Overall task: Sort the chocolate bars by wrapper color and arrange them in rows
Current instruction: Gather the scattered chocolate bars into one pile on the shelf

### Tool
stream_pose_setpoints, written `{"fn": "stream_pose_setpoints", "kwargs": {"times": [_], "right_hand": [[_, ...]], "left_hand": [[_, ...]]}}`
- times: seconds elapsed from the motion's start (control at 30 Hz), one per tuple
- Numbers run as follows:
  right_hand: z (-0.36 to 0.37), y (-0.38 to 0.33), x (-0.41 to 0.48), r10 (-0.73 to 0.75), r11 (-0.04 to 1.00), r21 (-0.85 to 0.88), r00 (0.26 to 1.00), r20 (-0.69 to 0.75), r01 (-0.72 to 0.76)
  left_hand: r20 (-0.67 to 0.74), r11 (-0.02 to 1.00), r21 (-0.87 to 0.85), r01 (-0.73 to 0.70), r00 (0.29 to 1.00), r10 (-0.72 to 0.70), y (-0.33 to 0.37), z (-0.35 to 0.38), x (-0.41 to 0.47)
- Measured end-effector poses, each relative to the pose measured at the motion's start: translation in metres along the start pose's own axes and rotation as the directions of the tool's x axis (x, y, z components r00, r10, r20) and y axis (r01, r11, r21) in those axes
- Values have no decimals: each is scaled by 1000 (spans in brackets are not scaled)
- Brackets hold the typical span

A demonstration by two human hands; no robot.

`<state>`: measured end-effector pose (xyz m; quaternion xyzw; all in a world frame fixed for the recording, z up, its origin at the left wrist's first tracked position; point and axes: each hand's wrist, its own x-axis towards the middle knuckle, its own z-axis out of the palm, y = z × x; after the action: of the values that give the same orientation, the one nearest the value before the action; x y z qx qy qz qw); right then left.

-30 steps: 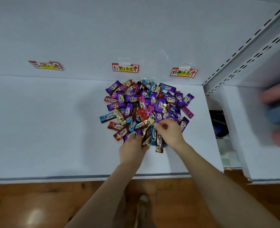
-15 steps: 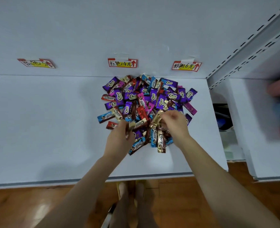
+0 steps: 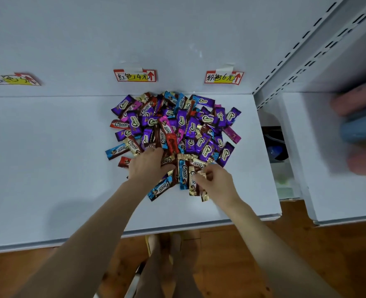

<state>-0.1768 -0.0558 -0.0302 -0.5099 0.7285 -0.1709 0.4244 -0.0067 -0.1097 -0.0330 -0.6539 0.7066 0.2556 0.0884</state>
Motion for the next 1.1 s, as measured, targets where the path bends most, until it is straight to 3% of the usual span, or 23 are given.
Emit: {"fn": "stream_pose_setpoints", "kwargs": {"times": [0.2, 0.33, 0.43, 0.5, 0.57, 0.67, 0.87, 0.97, 1.1], "right_hand": [[18, -5, 0, 26, 994, -106, 1000, 18, -24], [13, -5, -4, 18, 992, 123, 999, 48, -24], [-1, -2, -3, 63, 935, 348, 998, 28, -69], [-12, 0, 4, 109, 913, 396, 994, -8, -97], [-19, 1, 15, 106, 946, 312, 994, -28, -92], [-20, -3, 26, 44, 998, -40, 999, -31, -45], [-15, -7, 27, 22, 877, -480, 1000, 20, -10], [-16, -1, 24, -15, 899, -438, 1000, 17, 21], [-25, 10, 16, -14, 990, -141, 1000, 0, 14]], "left_hand": [[-3, 994, -108, 19, 1000, -19, -3, -1, 2], [-55, 938, -345, 32, 997, -54, -6, -2, -6], [-73, 867, -497, 33, 994, -79, -7, -3, -11], [-87, 816, -576, 35, 991, -103, -8, -3, -11], [-105, 819, -574, 24, 989, -103, -6, -2, -11], [-117, 851, -526, 7, 990, -81, 0, -2, -10], [-73, 920, -392, 17, 996, -49, 15, 3, 5], [-14, 936, -346, 62, 997, -71, 26, 8, 11], [-15, 944, -315, 95, 994, -105, 35, 12, 14]]}}
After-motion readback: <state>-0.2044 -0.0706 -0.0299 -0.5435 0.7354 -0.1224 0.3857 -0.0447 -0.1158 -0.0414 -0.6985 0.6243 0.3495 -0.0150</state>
